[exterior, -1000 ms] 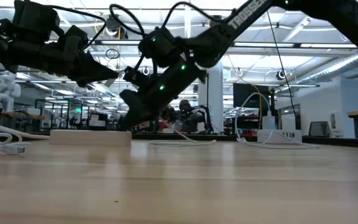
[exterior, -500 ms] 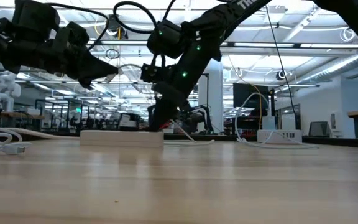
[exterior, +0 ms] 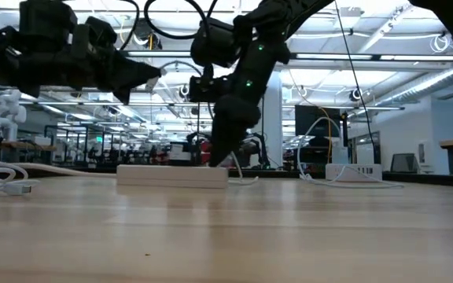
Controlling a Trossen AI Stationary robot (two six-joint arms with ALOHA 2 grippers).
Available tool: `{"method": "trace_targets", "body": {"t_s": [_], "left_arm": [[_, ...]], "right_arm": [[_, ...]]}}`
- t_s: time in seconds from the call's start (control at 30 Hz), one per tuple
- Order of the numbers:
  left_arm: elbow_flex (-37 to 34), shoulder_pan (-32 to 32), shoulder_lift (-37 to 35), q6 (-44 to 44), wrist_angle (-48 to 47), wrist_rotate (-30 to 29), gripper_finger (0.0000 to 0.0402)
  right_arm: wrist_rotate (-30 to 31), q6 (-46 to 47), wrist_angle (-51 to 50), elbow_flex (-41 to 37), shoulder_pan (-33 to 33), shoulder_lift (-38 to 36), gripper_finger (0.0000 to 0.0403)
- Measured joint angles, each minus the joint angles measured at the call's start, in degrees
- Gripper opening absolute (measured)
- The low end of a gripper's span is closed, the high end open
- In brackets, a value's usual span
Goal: Insert USB
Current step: Insert the white charger cable into the black charger adapter
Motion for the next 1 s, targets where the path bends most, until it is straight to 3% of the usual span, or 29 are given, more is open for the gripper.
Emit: {"method": "trace_targets", "body": {"t_s": [0.3, 0.47, 0.57, 0.77, 0.87, 1.0], "left_arm": [[0.00, -0.01, 13.16, 0.02, 12.70, 0.30, 0.0019], [0.01, -0.01, 18.48, -0.07, 17.43, 0.55, 0.0019], [0.01, -0.01, 20.29, -0.07, 19.42, 0.63, 0.0019], [0.03, 0.30, 21.05, -0.03, 24.67, 0.93, 0.0019], [0.05, 1.40, 19.49, -0.10, 28.17, 2.13, 0.0019], [0.01, 3.79, 15.59, -2.22, 27.14, 4.07, 0.0019]], "right_arm": [[0.52, 0.93, -8.71, -0.84, 0.77, -5.55, 0.0000], [2.19, 5.92, -1.91, -5.47, 1.86, -9.82, 0.0000], [2.54, 11.76, 9.73, -12.83, 3.28, -12.55, 0.0000], [8.23, 17.38, 49.72, -26.41, 6.79, -13.38, 0.0000], [12.00, 16.76, 62.05, -26.52, 5.80, -9.88, 0.0000], [12.88, 16.34, 65.38, -20.34, 2.71, -3.99, 0.0000]]}}
